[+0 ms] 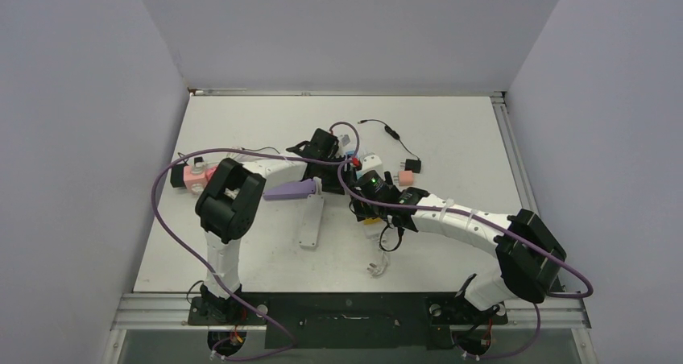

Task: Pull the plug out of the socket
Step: Remove the plug from the socket.

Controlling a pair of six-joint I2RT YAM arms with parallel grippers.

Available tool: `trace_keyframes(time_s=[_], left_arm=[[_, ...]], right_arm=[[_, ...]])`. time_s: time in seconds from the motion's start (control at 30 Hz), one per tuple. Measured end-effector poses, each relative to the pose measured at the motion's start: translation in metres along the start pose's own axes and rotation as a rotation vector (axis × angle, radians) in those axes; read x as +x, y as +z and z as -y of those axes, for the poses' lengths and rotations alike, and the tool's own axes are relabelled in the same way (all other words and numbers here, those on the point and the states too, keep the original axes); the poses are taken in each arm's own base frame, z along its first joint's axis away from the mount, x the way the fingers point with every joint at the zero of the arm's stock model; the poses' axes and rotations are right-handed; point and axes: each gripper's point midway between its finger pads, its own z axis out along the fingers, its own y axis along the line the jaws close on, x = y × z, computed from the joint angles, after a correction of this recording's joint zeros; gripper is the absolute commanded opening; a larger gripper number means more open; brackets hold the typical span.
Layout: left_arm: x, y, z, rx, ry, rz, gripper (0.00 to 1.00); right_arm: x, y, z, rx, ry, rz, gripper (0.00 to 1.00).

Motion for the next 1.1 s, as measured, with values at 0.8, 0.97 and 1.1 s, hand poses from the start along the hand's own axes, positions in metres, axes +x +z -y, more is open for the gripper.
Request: trace_keyframes(time_s=[0.8,0.97,1.1], left_arm=[[0.0,0.016,0.015,0.078,-0.022,-0.001,0.38],[-0.002,0.018,0.016,0.079,-0.023,-0.003,0.37],[-0.002,0.018,0.016,0.079,-0.023,-0.004,0.37]], right_arm=[[-0.001,0.001,0.001,0.01,0.012,0.012,0.05],[-0.001,0.003,0.004,0.008,0.029,0.021,0.05],[-0.002,0.004,0.009,-0.018,0.064,0.026,0.05]])
